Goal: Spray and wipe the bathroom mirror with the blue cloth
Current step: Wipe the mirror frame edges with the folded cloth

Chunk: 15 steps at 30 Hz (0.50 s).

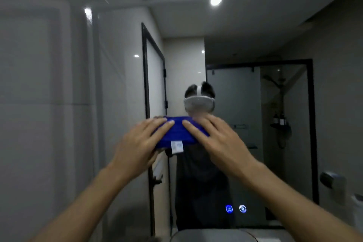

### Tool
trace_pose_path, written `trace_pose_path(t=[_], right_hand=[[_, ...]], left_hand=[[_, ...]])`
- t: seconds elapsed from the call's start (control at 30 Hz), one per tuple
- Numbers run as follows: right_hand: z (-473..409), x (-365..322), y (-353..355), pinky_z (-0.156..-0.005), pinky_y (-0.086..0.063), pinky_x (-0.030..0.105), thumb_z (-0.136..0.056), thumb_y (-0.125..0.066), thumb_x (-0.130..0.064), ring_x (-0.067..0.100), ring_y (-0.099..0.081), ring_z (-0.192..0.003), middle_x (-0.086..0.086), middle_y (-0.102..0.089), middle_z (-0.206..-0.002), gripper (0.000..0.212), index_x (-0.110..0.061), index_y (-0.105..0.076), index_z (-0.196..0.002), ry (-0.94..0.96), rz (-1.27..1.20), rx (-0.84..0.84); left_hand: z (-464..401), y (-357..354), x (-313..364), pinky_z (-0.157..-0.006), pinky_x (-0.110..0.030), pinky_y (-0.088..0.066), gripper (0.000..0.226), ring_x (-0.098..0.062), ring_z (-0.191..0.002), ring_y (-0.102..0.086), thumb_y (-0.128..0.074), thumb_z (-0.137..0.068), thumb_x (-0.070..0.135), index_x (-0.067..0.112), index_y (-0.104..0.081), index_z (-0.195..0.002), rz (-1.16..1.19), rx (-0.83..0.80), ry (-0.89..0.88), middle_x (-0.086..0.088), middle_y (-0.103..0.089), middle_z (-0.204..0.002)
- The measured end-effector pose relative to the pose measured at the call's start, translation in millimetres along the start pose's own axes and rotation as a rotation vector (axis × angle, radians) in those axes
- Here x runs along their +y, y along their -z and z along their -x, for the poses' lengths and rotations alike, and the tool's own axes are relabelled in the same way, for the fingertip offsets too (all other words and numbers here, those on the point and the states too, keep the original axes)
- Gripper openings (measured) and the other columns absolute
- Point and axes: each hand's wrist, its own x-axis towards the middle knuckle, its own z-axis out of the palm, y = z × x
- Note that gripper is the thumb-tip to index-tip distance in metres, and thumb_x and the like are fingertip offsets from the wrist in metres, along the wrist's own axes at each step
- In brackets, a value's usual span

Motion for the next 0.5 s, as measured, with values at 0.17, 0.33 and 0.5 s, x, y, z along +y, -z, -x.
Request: trace_pose_path(t=[0.17, 0.33, 0.5], right_hand=[[-118.0, 63.5, 34.6, -0.103, -0.046, 0.047, -0.080, -0.075, -0.017, 0.034, -0.048, -0.125, 0.016, -0.048, -0.139, 0.083, -0.012, -0.032, -0.151, 0.013, 0.132, 0.010], [-203.1, 107.2, 75.4, -0.102, -0.045, 0.046, -0.087, -0.066, -0.015, 0.032, -0.045, -0.128, 0.012, -0.047, -0.142, 0.070, -0.015, -0.035, -0.149, -0.014, 0.129, 0.116], [-263.4, 130.3, 90.1, -0.101, -0.045, 0.051, -0.089, -0.063, -0.007, 0.032, -0.041, -0.132, 0.011, -0.045, -0.143, 0.071, -0.018, -0.030, -0.151, -0.080, 0.166, 0.167]], left_hand=[[-101.0, 51.6, -58.2, -0.093, -0.051, -0.051, 0.065, -0.038, -0.115, -0.059, -0.035, -0.086, 0.037, 0.008, -0.048, -0.143, -0.136, 0.070, -0.002, -0.018, -0.058, -0.135], [-181.7, 91.1, -97.8, -0.096, -0.052, -0.048, 0.066, -0.039, -0.120, -0.055, -0.035, -0.082, 0.027, 0.012, -0.044, -0.145, -0.161, 0.225, -0.002, -0.014, -0.054, -0.140], [-242.9, 112.7, -128.8, -0.091, -0.052, -0.049, 0.064, -0.035, -0.124, -0.051, -0.054, -0.090, 0.004, 0.023, -0.038, -0.148, -0.231, 0.298, 0.066, -0.006, -0.049, -0.145]])
